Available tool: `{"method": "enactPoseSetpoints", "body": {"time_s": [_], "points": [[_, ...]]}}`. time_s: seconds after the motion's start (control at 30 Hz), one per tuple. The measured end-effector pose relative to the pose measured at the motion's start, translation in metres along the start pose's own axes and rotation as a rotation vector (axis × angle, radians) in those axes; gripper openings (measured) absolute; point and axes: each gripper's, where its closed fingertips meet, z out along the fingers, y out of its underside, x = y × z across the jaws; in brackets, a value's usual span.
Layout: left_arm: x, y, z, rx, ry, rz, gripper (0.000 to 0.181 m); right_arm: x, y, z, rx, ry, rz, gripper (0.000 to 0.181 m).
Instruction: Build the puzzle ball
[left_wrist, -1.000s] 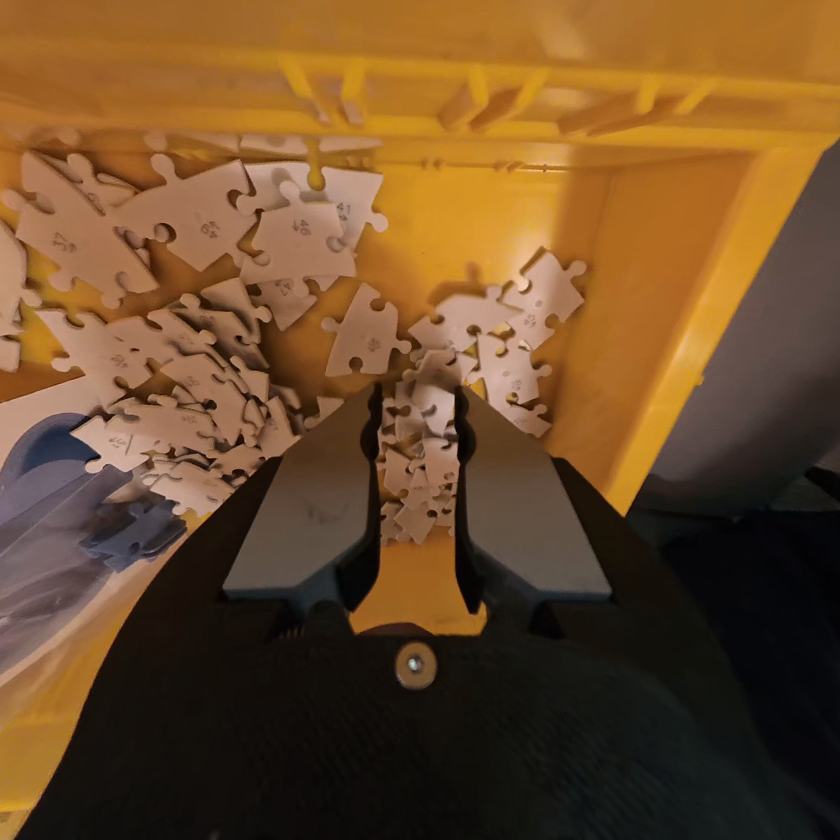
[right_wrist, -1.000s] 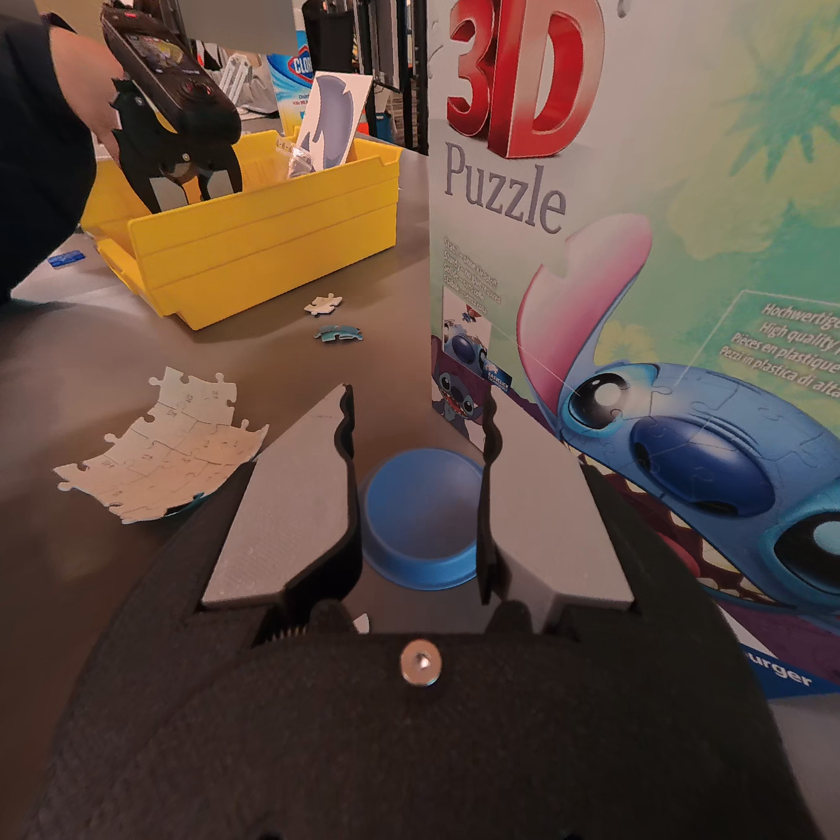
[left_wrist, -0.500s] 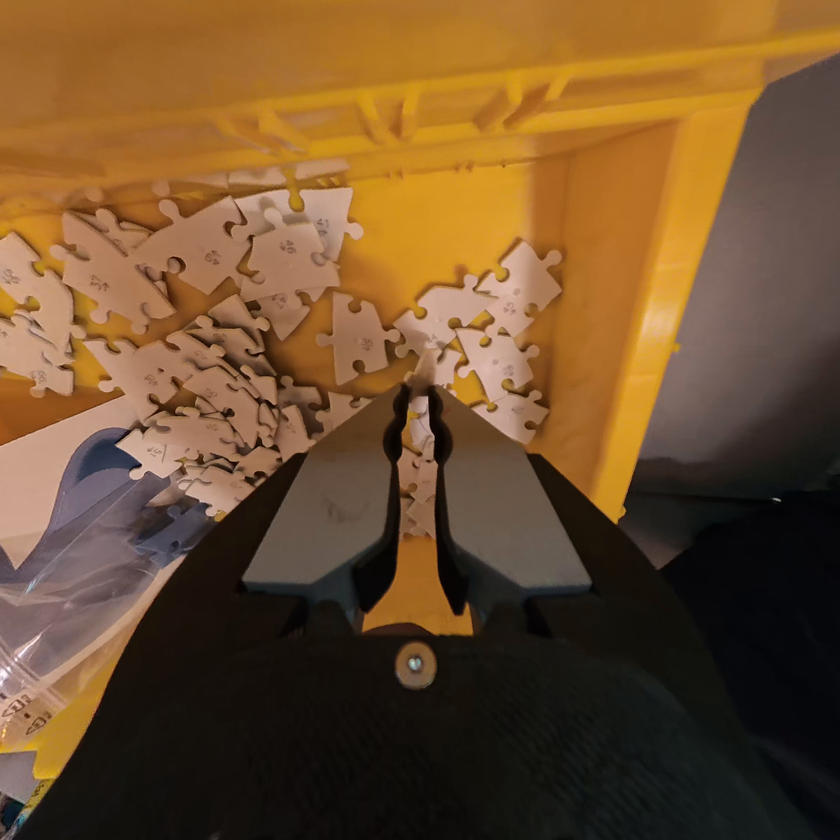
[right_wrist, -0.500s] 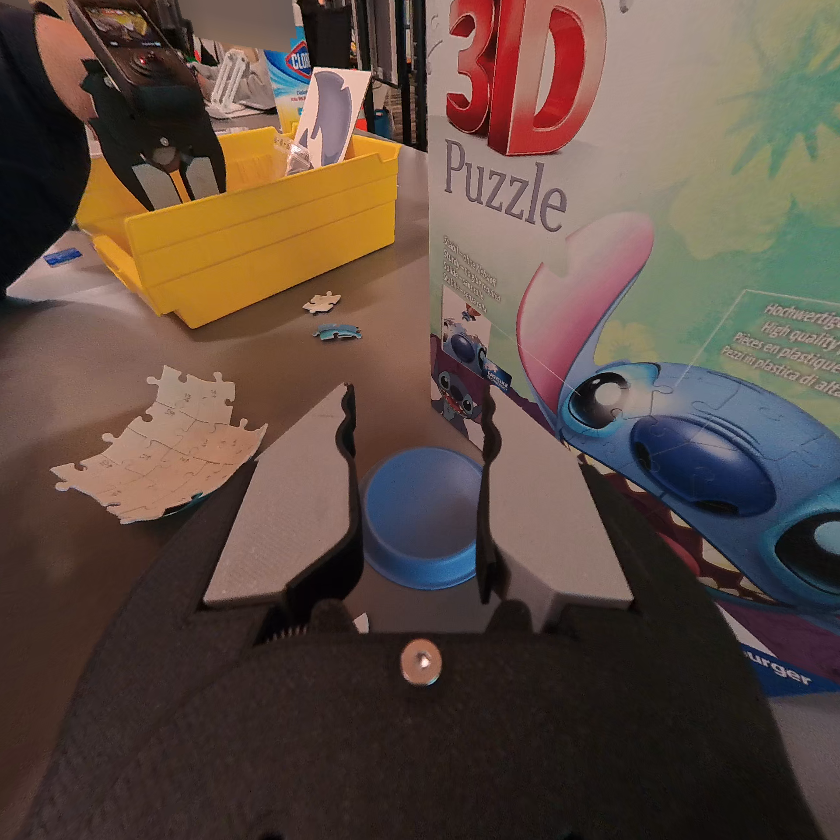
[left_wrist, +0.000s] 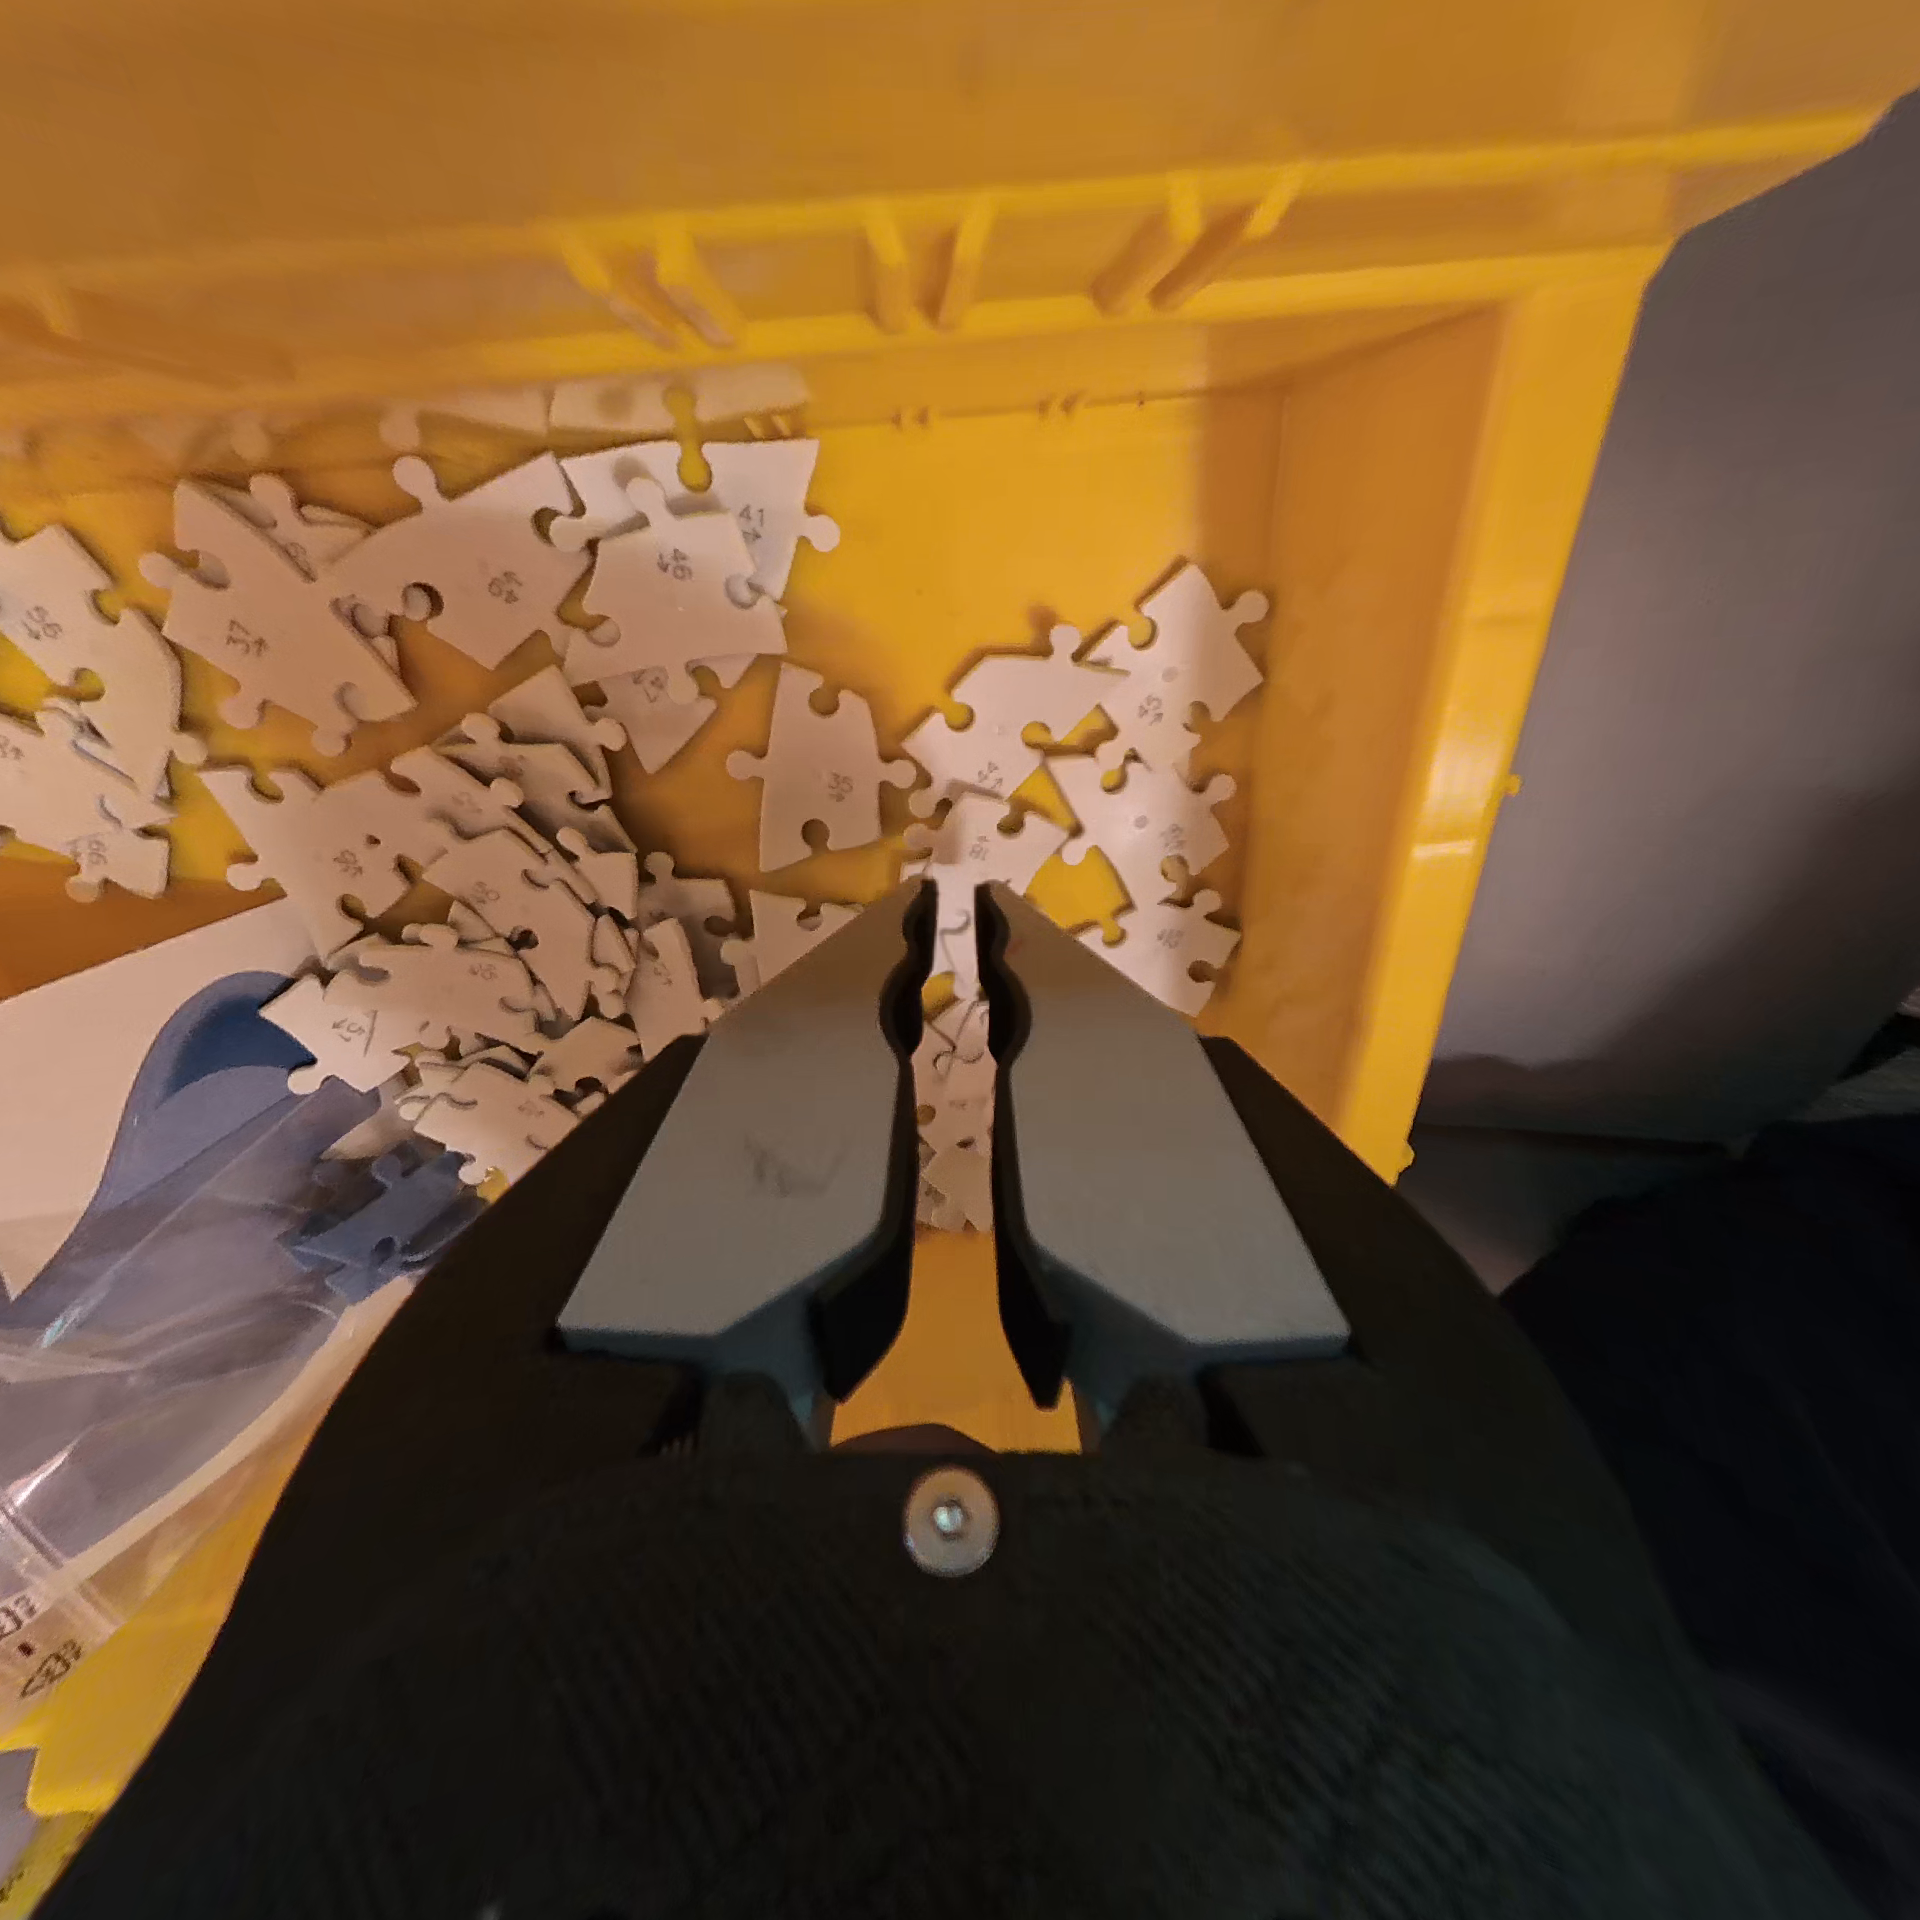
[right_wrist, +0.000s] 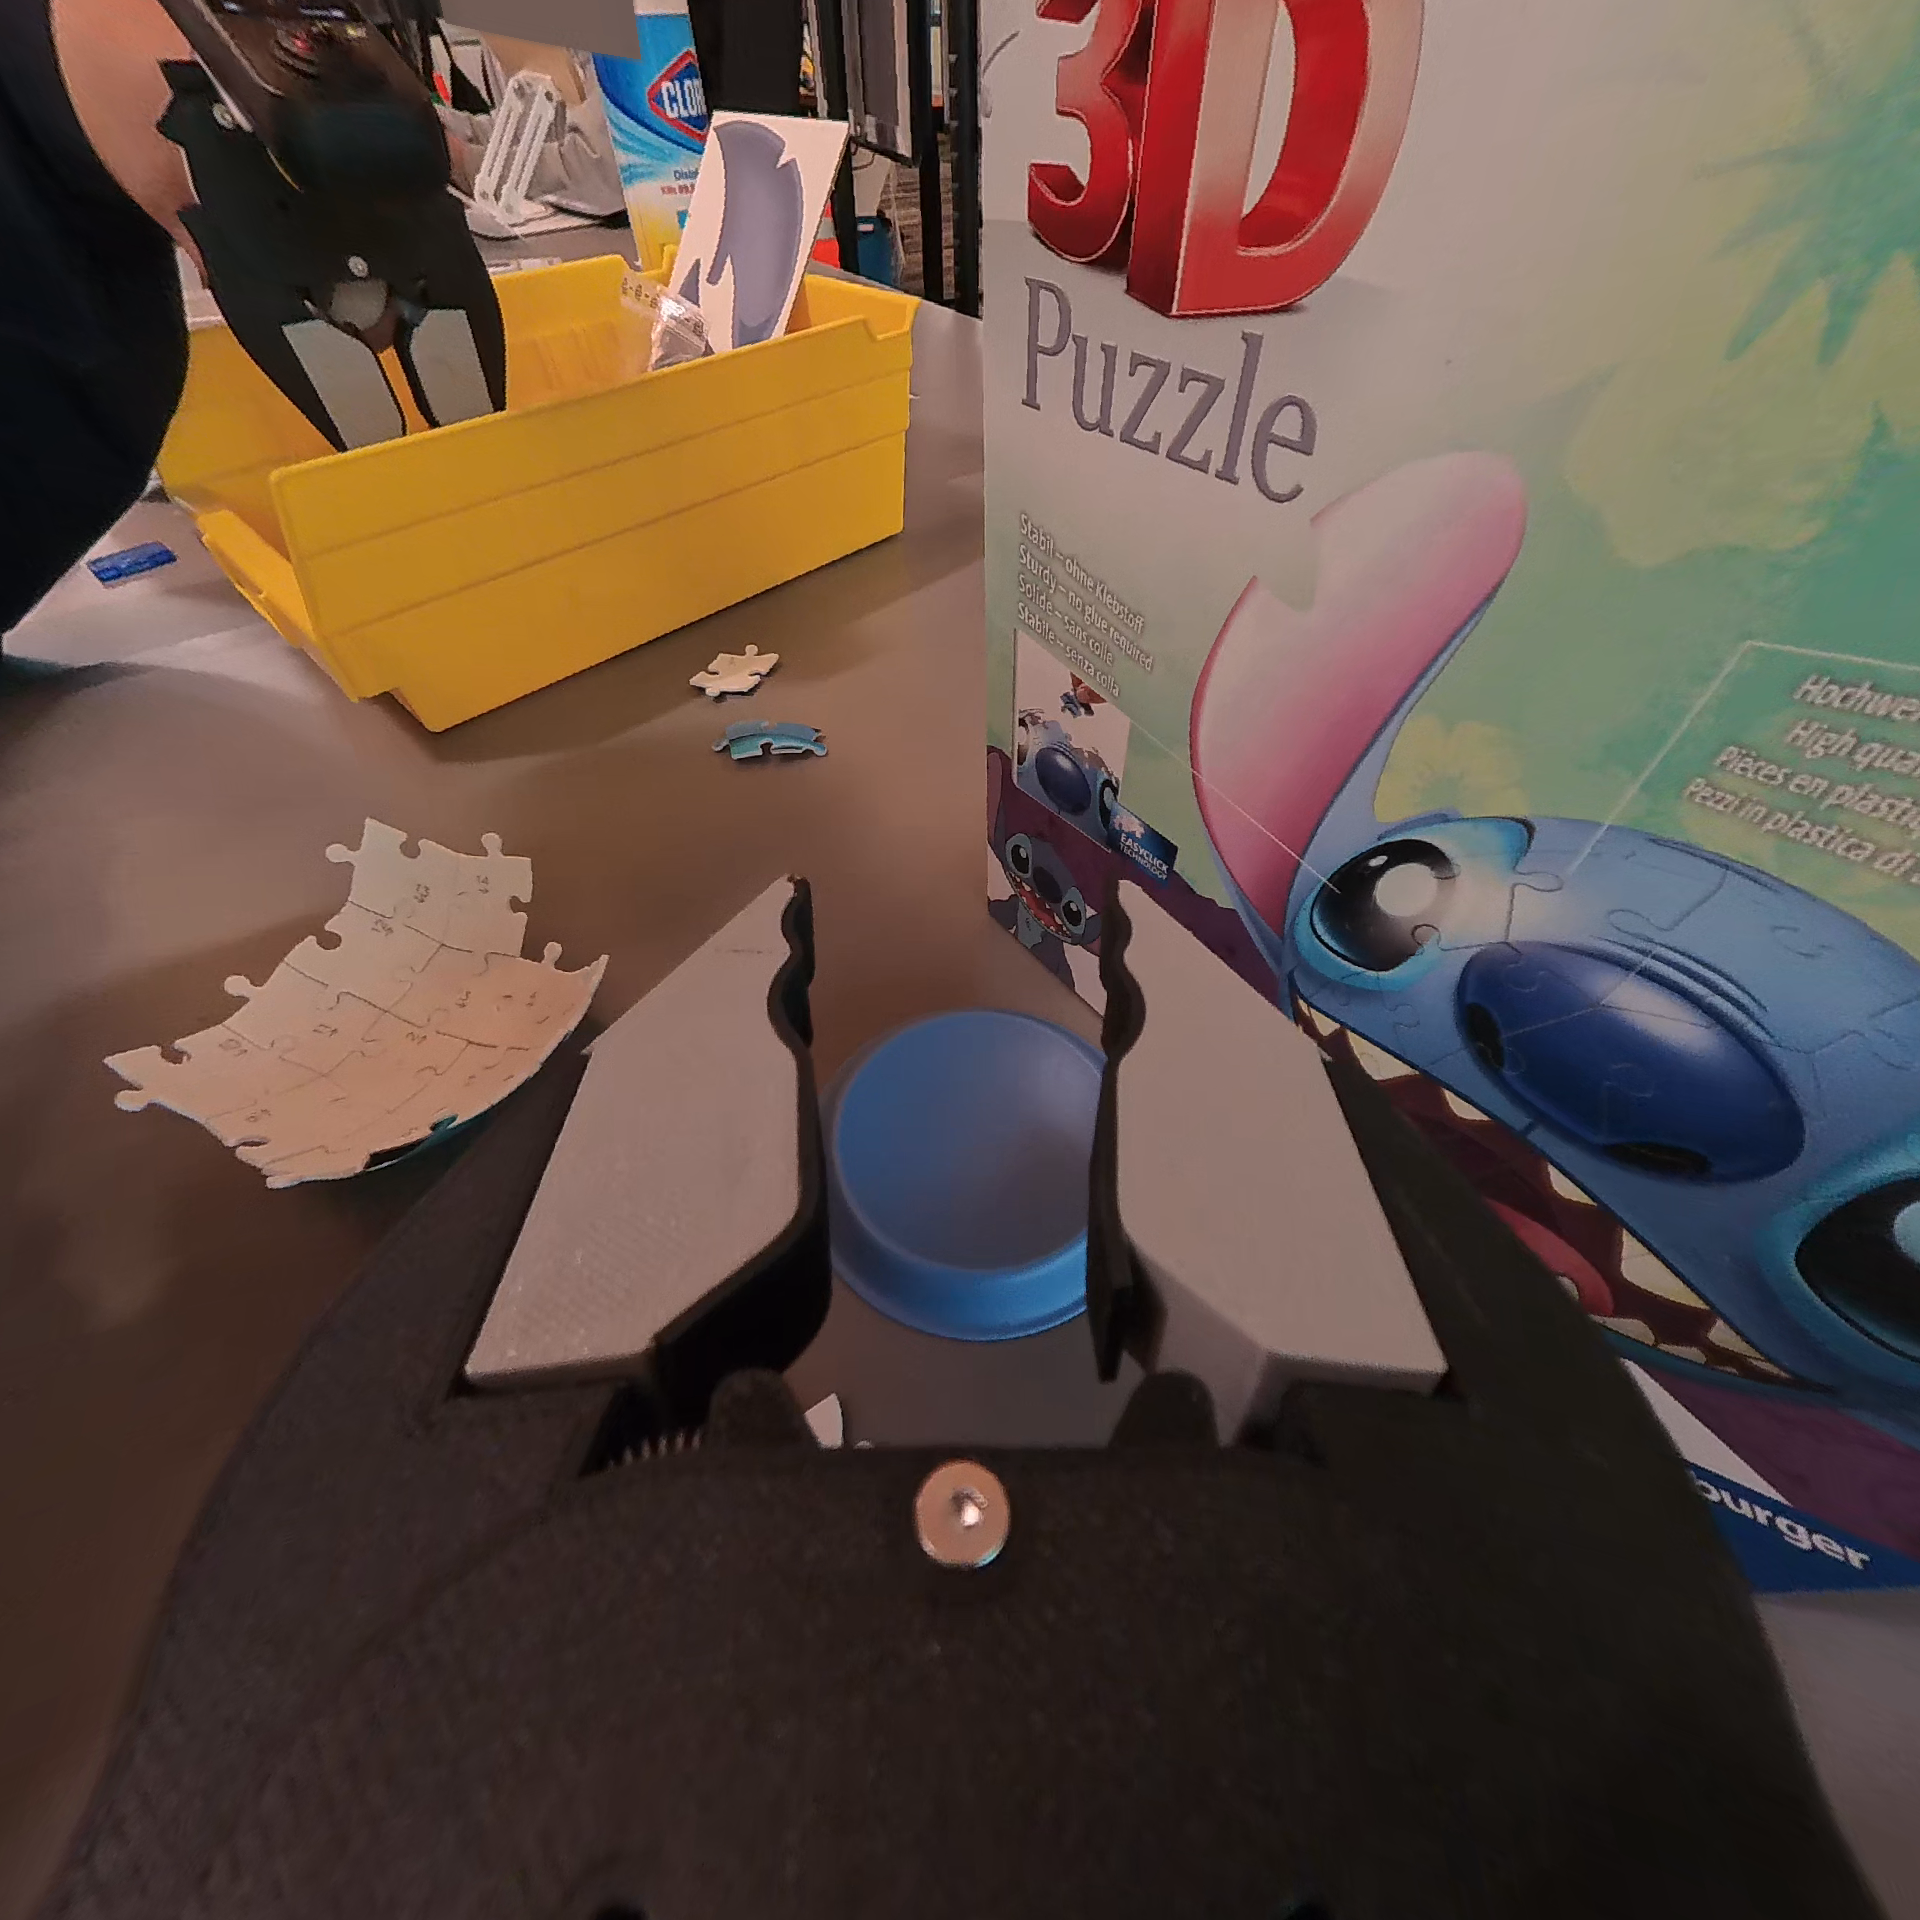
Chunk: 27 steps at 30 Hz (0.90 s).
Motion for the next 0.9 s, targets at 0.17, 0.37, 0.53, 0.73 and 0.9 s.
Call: {"method": "enactPoseSetpoints", "body": {"time_s": [0.17,0.37,0.53,0.73,0.9], "points": [[0.003,-0.002,0.003,-0.005,0.014,0.028,0.0,0.0,0.001,0.001,-0.008,0.001,-0.002,0.052],[0.002,-0.003,0.006,0.005,0.035,-0.008,0.024,-0.001,0.001,0.0,-0.006,-0.001,-0.002,0.051],[0.004,-0.009,0.011,0.011,0.035,0.029,0.027,-0.001,0.0,0.0,-0.003,0.002,-0.008,0.05],[0.001,-0.01,0.014,0.009,0.021,0.014,0.021,-0.001,-0.002,-0.002,0.002,0.005,-0.014,0.05],[0.005,0.0,0.014,-0.033,0.054,0.014,0.0,-0.002,-0.002,-0.002,0.001,0.004,-0.016,0.049]]}}
